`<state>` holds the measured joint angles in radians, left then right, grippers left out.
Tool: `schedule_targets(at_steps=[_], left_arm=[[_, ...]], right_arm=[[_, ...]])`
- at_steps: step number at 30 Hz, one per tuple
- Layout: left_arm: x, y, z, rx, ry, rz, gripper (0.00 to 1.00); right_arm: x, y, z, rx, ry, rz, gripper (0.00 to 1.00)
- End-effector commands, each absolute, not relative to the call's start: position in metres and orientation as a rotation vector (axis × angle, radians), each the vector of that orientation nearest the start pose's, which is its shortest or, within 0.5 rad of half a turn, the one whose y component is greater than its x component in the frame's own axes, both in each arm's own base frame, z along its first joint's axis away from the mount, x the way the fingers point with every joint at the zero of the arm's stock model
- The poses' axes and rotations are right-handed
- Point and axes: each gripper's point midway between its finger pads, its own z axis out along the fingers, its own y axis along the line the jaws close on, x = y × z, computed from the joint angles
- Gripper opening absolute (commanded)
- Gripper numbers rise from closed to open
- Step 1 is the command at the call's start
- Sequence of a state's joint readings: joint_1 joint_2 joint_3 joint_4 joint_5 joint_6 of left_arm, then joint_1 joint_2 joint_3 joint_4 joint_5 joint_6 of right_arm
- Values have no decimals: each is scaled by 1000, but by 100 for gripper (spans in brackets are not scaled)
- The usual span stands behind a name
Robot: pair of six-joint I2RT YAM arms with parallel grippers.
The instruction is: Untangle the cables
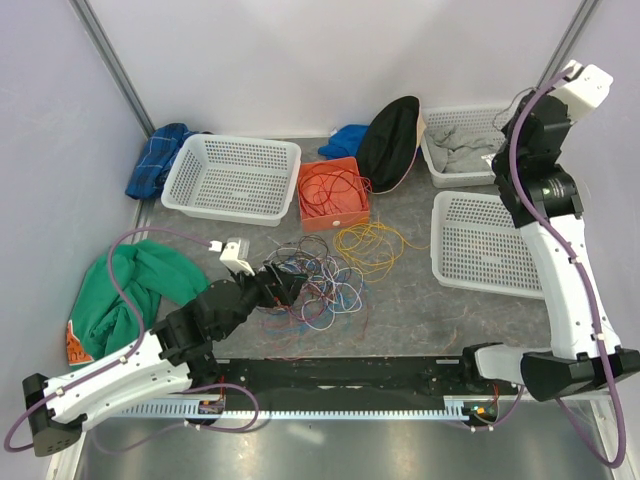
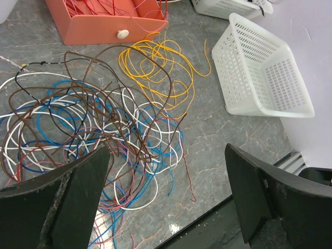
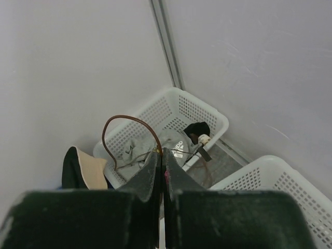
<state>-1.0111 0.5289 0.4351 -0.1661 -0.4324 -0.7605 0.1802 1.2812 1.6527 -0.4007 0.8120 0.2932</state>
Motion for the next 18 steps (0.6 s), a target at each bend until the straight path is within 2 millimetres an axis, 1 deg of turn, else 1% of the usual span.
schedule_targets(at_steps=[1, 2, 3, 4, 5, 6, 7, 8, 9, 10, 11, 12, 13, 14, 17, 18], left_arm=[[182, -208, 194, -100, 1887, -903, 99], [180, -209, 192, -95, 1893, -908, 99], [180, -210, 192, -95, 1892, -911, 99], [180, -210, 192, -97, 1894, -913, 99], [179, -210, 191, -95, 1897, -920, 99], [178, -211, 190, -91, 1901, -922, 99], [178, -211, 190, -92, 1903, -924, 99], [177, -211, 189, -95, 1905, -927, 99], [177, -211, 189, -96, 1906, -929, 99], [177, -212, 188, -97, 1907, -932, 99], [177, -211, 187, -101, 1910, -933, 99], [177, -211, 186, -105, 1912, -935, 99], [177, -212, 186, -107, 1914, -937, 99], [176, -212, 184, -109, 1919, -938, 99], [176, -213, 181, -106, 1928, -939, 99], [175, -213, 181, -104, 1930, -939, 99]], right_arm=[[350, -66, 456, 757, 1412, -228, 0], [348, -67, 452, 763, 1412, -225, 0], [348, -68, 440, 770, 1428, -228, 0], [341, -71, 442, 779, 1409, -218, 0], [339, -72, 439, 782, 1408, -218, 0], [338, -72, 430, 788, 1419, -220, 0], [332, -74, 433, 791, 1403, -213, 0], [330, -74, 431, 790, 1404, -214, 0], [330, -75, 425, 791, 1415, -223, 0], [325, -75, 425, 792, 1409, -219, 0], [323, -76, 420, 796, 1415, -229, 0], [324, -77, 405, 796, 1441, -248, 0], [322, -79, 399, 802, 1442, -259, 0], [323, -81, 381, 803, 1475, -283, 0], [321, -84, 358, 826, 1500, -298, 0], [321, -85, 341, 830, 1528, -314, 0]])
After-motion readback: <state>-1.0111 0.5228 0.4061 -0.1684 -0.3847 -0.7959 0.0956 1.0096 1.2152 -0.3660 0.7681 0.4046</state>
